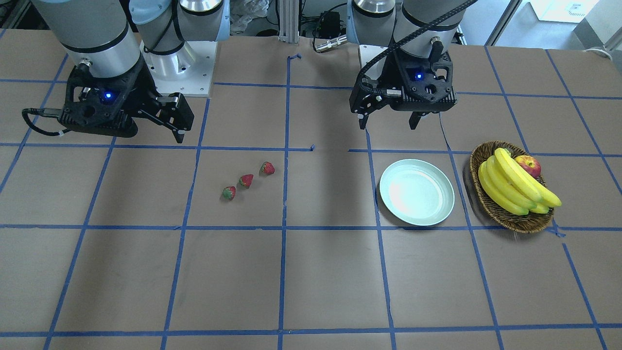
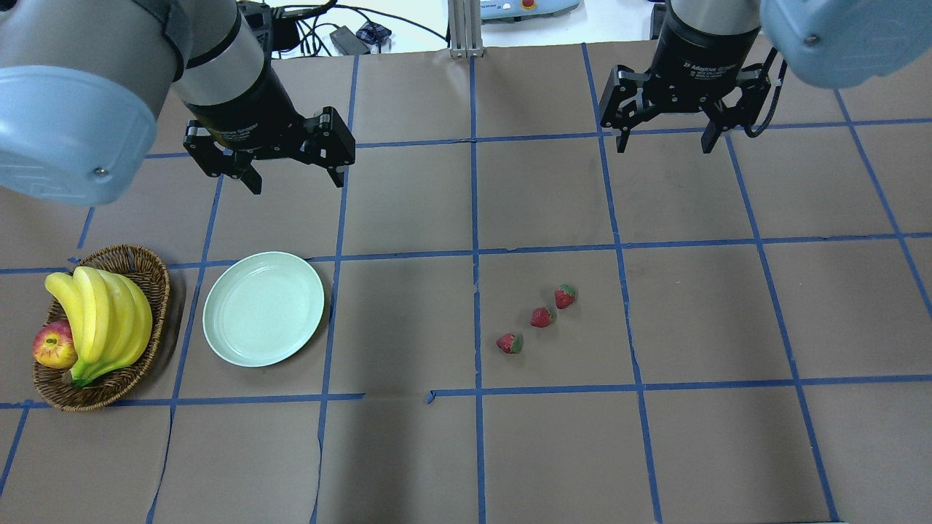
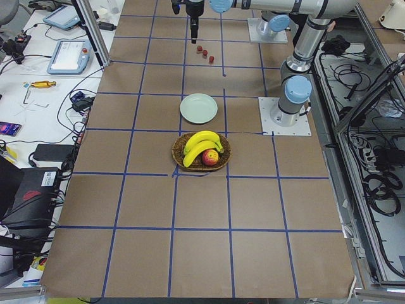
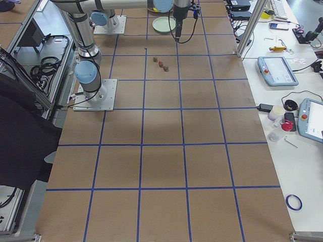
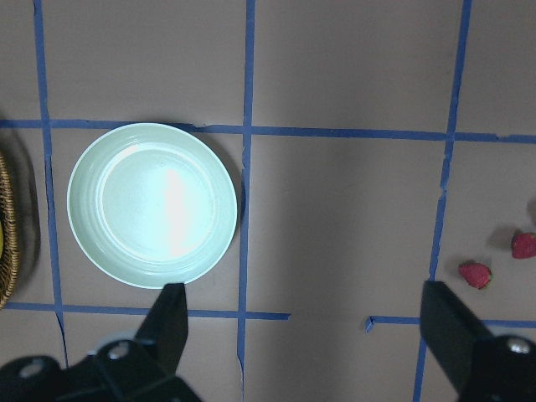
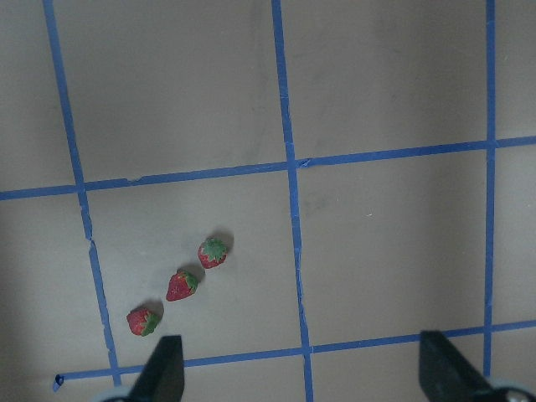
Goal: Collect all strawberries into plate
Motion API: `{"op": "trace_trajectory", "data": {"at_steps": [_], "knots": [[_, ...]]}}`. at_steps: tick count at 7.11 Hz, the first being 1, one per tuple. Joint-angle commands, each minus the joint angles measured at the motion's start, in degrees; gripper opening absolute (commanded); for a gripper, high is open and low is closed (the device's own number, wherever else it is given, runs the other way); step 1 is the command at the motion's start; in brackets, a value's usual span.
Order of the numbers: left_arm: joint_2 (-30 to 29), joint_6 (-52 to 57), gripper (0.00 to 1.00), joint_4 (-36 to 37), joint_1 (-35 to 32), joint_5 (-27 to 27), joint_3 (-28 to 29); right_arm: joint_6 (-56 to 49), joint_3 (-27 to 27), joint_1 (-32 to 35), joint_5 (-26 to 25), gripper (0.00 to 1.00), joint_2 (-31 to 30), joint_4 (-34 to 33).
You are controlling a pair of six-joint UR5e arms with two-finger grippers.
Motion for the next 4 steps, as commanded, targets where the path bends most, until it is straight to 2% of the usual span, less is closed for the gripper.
{"op": "trace_trajectory", "data": {"at_steps": [1,4], "knots": [[-0.1,0.0,1.0,0.0,0.0,0.1,-0.2,-0.1,0.0,0.0,0.0,1.0,0.0,0.0],[-0.4,0.0,1.0,0.0,0.0,0.1,-0.2,-0.1,0.0,0.0,0.0,1.0,-0.1,0.0]]}}
